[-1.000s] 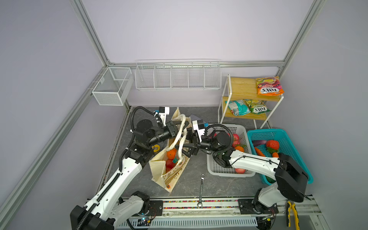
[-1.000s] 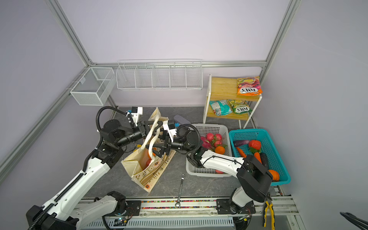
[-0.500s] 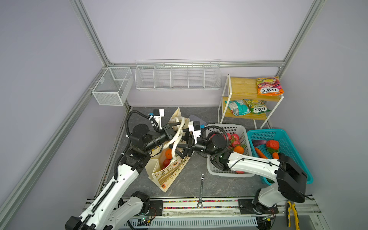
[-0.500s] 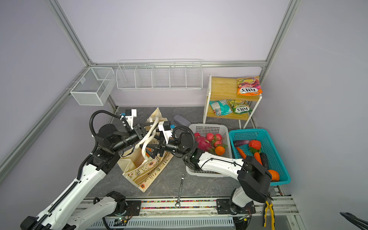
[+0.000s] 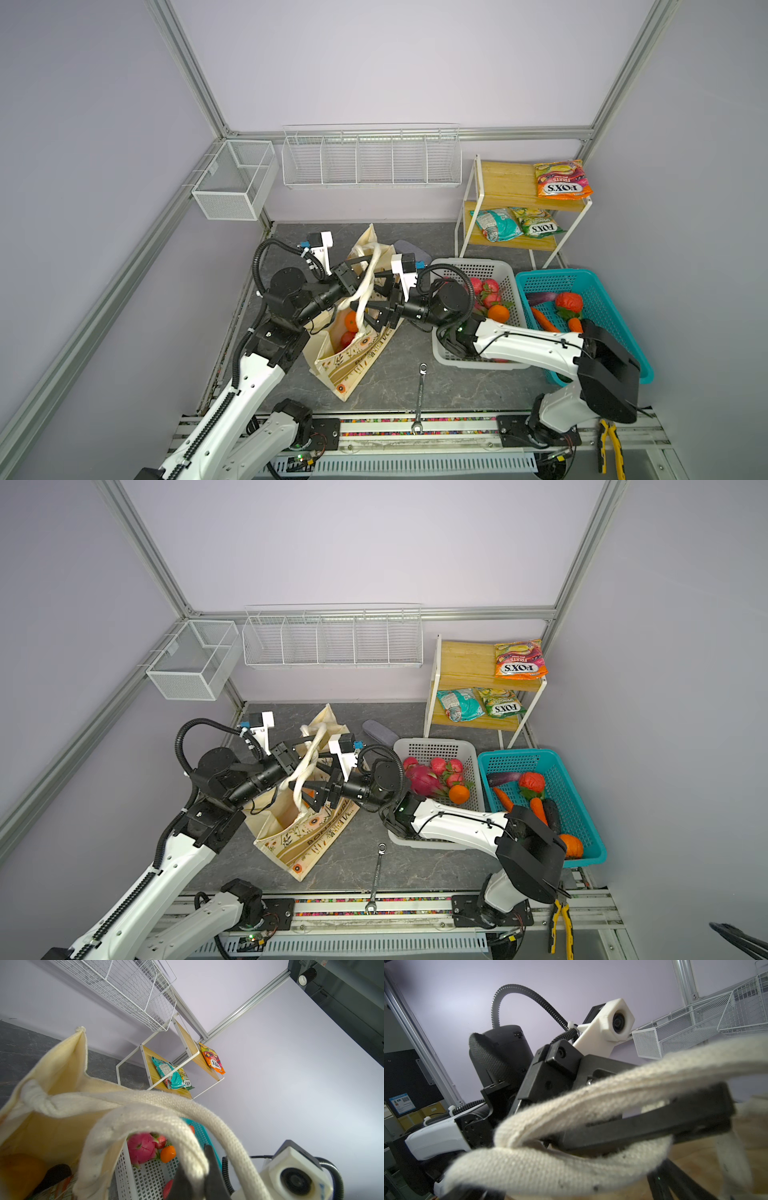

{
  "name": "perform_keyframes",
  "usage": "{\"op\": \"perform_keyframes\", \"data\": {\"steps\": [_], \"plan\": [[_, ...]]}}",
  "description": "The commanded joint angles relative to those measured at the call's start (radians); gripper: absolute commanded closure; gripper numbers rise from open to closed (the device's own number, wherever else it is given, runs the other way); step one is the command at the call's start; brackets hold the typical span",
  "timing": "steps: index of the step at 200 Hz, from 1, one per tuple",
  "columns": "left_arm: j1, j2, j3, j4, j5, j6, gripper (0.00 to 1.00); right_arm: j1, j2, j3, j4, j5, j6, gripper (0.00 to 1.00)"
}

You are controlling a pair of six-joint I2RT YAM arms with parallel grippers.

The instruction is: Place the food into the grocery bag and tie it

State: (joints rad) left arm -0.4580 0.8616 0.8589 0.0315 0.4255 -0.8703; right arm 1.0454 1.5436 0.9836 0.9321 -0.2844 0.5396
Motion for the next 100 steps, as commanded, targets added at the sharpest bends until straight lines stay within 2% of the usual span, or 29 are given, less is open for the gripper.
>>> {"op": "perform_keyframes", "data": {"steps": [1,52,100], "plan": [[0.005,-0.007,-0.008,-0.138,-0.048,0.087,1.0,0.012,-0.037,0.063,0.208,0.032,0.057,0.01],[0.004,-0.032,0.112,-0.3,-0.083,0.17,1.0,0.012,-0.057,0.063,0.207,0.003,0.064,0.01],[0.004,0.014,0.15,-0.24,-0.002,0.125,1.0,0.013,-0.066,0.091,0.191,-0.042,0.062,0.02]]}}
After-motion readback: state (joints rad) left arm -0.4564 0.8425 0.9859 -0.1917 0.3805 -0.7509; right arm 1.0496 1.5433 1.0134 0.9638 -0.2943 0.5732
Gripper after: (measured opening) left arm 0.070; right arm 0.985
